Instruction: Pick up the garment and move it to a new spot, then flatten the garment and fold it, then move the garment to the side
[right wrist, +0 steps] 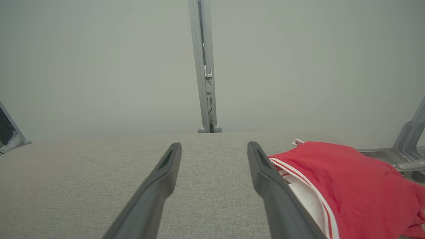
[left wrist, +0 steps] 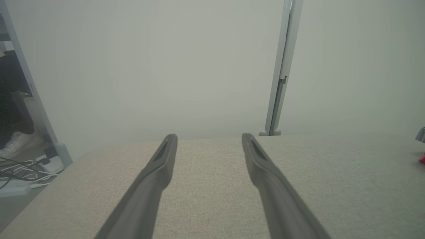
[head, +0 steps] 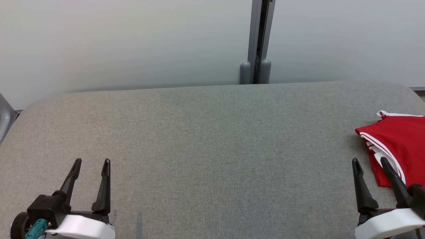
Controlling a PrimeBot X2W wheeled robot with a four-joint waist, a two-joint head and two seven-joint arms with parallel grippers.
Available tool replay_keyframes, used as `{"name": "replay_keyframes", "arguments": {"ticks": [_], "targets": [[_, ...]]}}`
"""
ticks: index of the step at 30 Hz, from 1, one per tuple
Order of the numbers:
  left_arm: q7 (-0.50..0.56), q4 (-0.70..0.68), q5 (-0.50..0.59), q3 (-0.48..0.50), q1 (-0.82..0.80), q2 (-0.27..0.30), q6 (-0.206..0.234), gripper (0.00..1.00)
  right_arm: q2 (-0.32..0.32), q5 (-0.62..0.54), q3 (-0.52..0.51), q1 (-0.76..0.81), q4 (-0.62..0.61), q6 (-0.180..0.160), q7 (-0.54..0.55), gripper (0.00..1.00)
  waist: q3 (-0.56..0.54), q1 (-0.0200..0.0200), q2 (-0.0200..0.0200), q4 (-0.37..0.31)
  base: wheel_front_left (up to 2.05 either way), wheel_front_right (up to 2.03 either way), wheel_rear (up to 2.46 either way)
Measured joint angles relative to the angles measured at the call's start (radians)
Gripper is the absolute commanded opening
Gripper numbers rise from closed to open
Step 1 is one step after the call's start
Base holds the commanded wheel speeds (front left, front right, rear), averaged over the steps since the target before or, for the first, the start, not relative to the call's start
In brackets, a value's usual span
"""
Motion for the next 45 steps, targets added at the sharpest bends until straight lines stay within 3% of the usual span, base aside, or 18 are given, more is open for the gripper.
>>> {"name": "replay_keyframes", "arguments": {"ticks": [45], "targets": [[-0.015,0.056,-0.035,-0.013,-0.016,0.019,0.002,1.0,0.0,0.026,-0.005,-0.001,0.031,0.0,-0.009,1.0,0.009,0.0,0.0,0.012,0.0,0.0,0.0]]}}
